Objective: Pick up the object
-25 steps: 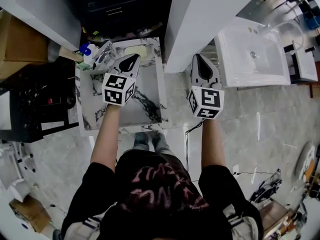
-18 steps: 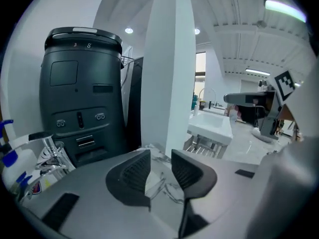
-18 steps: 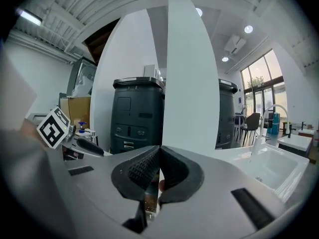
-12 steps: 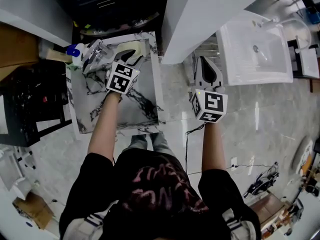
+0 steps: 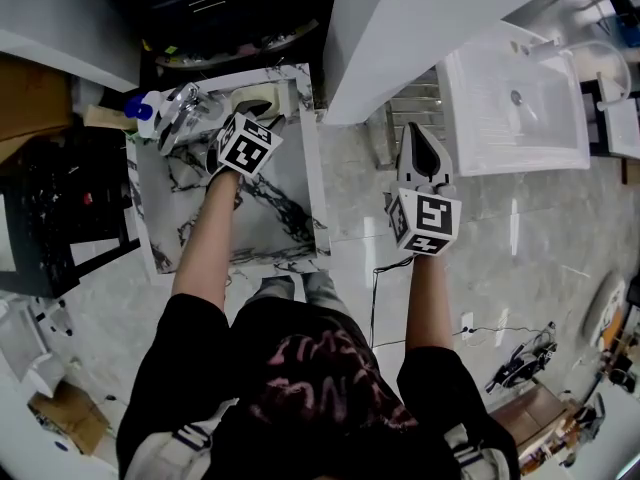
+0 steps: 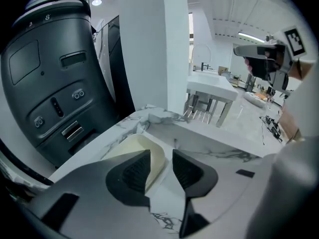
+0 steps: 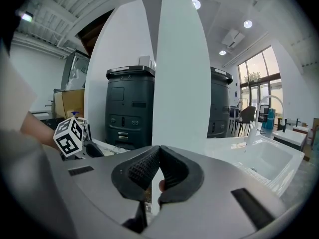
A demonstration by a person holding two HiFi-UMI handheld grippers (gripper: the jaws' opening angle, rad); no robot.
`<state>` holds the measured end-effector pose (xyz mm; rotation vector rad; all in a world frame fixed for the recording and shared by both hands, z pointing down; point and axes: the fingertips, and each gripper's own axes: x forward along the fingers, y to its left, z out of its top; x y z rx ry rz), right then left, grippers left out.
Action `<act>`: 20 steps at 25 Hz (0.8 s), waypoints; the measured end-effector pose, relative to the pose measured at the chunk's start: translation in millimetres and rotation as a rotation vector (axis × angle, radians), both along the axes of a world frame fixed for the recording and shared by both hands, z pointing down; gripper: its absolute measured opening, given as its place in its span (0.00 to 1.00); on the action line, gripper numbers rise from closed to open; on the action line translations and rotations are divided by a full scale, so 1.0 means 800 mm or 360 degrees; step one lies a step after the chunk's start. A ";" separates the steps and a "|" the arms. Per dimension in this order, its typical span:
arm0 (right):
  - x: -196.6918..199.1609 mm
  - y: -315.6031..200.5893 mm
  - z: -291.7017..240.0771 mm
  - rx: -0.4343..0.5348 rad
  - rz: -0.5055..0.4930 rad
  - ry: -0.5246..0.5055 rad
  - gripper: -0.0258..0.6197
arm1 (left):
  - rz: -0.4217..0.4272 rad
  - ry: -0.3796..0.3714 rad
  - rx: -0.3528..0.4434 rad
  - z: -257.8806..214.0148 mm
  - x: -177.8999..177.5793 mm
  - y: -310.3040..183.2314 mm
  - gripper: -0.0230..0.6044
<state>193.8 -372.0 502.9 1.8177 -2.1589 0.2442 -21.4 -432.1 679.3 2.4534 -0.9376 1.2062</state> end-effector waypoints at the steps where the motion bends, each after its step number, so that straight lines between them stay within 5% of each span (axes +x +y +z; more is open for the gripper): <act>1: 0.003 0.000 0.001 -0.0003 0.0007 0.0001 0.06 | 0.0003 -0.0010 -0.0007 0.004 0.000 0.000 0.27; 10: 0.020 0.011 0.010 -0.0034 0.0063 0.0000 0.06 | 0.0107 -0.0079 -0.0021 0.016 0.005 0.003 0.16; 20: 0.008 0.021 0.002 -0.0019 0.0036 -0.0015 0.06 | 0.0006 0.0017 0.0049 -0.014 0.004 0.007 0.10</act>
